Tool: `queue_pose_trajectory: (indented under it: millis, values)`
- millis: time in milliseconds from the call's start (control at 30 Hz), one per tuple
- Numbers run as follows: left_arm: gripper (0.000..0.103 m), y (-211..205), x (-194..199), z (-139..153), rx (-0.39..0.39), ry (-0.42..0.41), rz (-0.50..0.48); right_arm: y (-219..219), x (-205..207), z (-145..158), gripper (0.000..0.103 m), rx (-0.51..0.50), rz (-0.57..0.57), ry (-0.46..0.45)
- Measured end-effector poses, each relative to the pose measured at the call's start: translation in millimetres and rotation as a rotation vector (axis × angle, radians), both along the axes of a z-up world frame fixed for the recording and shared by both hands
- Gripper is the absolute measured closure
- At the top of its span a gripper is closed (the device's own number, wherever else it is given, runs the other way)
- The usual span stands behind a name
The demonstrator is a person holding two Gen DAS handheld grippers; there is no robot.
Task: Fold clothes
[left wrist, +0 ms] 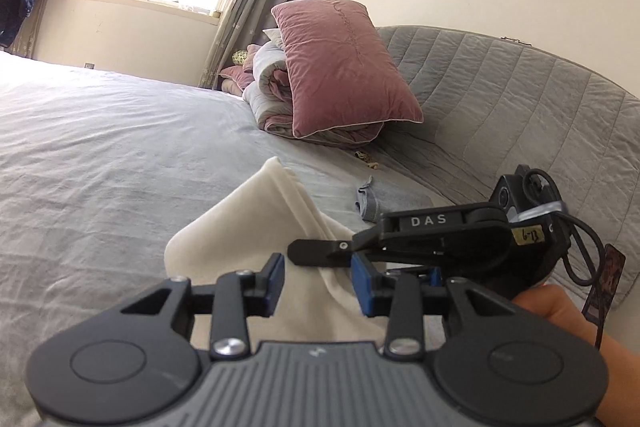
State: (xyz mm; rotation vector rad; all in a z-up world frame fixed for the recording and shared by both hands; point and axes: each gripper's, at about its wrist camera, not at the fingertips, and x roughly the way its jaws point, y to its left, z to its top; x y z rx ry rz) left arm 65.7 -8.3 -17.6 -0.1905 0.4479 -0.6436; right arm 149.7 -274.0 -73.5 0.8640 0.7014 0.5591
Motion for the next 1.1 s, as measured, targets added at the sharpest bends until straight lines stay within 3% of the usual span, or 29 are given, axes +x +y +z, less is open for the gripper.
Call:
queue_pose_trajectory:
  millis: [100,433,600,733,833,933,1033,1100]
  values:
    - [0.066,-2.0,6.2,-1.0,-0.023,-0.01,0.027,-14.9,-6.6,-0.3,0.078,0.057,-0.021,0.017]
    - [0.066,-39.1,37.0,-21.0,0.048,-0.025,0.056,-65.1,-21.4,-21.9,0.078,0.233,-0.141,0.118]
    - [0.067,-65.6,53.6,-33.0,0.145,0.0,0.03,-84.3,-25.0,-57.3,0.078,0.312,-0.228,0.276]
    - [0.067,-91.7,52.4,-52.7,0.311,-0.036,0.001,-90.1,-29.6,-80.5,0.083,0.329,-0.266,0.385]
    - [0.066,-97.9,46.2,-51.7,0.366,-0.084,0.003,-88.7,-32.1,-68.3,0.078,0.287,-0.261,0.369]
    - [0.066,-86.1,48.2,-39.1,0.306,-0.054,0.009,-84.5,-36.7,-46.0,0.065,0.196,-0.256,0.311]
    - [0.066,-75.1,49.6,-30.7,0.265,-0.065,0.039,-77.2,-47.9,-18.9,0.064,0.051,-0.285,0.179]
    - [0.066,-70.5,52.4,-28.6,0.254,-0.079,0.07,-65.0,-56.7,2.6,0.064,-0.12,-0.329,0.032]
